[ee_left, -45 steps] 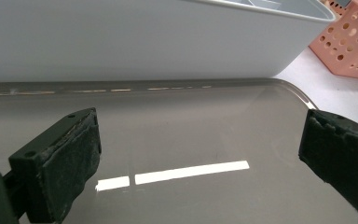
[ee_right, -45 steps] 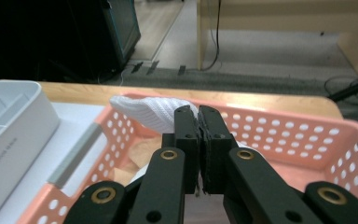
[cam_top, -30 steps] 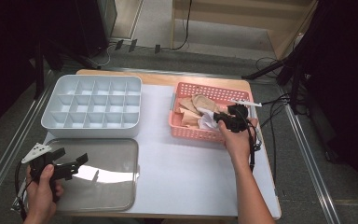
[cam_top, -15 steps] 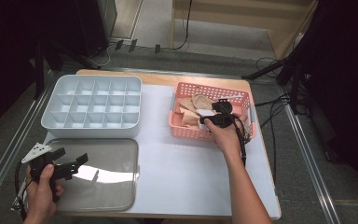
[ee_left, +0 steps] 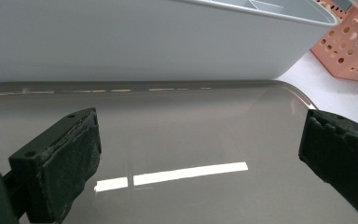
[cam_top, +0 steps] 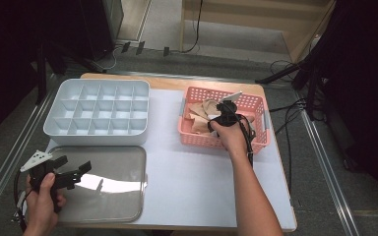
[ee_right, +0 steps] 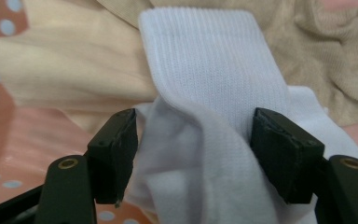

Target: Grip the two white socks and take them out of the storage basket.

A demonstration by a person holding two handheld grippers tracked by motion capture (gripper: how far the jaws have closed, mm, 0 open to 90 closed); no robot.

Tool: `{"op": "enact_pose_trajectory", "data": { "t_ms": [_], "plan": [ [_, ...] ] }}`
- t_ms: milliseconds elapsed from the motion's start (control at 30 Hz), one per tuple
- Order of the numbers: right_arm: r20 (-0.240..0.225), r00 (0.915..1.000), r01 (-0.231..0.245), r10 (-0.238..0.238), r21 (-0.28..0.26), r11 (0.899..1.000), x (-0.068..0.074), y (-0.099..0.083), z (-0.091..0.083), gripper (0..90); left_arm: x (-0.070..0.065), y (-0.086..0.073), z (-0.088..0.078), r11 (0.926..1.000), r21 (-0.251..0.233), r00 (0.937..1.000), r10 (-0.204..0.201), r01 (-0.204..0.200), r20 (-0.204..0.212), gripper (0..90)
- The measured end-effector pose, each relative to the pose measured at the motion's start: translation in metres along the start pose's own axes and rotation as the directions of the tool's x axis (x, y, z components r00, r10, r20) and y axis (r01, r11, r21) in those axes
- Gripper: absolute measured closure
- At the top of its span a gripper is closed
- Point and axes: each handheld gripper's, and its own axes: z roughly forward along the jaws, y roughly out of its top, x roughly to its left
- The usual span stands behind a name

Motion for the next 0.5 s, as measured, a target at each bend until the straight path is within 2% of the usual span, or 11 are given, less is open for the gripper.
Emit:
{"op": "enact_pose_trajectory", "data": {
  "t_ms": [67, 133, 267, 367, 433, 500],
  "plan": [
    [0.002, 0.9998, -0.02, 0.02, 0.01, 1.0, -0.002, 0.002, 0.0, 39.7, 0.0, 0.0, 0.0, 1.0, 0.0, 1.0, 0.001, -0.001, 0.002, 0.0],
    [0.018, 0.9998, 0.005, -0.005, 0.018, 1.0, -0.002, 0.003, 0.0, 48.7, 0.0, 0.0, -0.001, 1.0, 0.0, 1.0, 0.001, -0.001, 0.0, 0.0],
    [0.029, 0.9994, 0.019, -0.018, -0.025, 1.0, -0.011, 0.0, -0.005, 64.8, 0.001, 0.0, -0.001, 1.0, -0.003, 1.0, -0.006, 0.006, -0.001, 0.0],
    [-0.006, 1.0, -0.002, 0.002, -0.05, 0.999, -0.021, -0.003, -0.007, 76.2, 0.001, 0.0, -0.001, 1.0, 0.0, 1.0, -0.005, 0.005, 0.001, 0.0],
    [-0.032, 0.9993, -0.02, 0.018, -0.064, 0.998, -0.025, -0.005, -0.009, 79.4, 0.001, 0.0, -0.001, 1.0, -0.001, 1.0, -0.004, 0.004, 0.001, 0.0],
    [-0.049, 0.9987, -0.015, 0.011, -0.087, 0.996, -0.029, -0.007, -0.011, 79.5, 0.001, 0.0, -0.001, 1.0, -0.002, 1.0, -0.006, 0.006, 0.001, 0.0]
  ]
}}
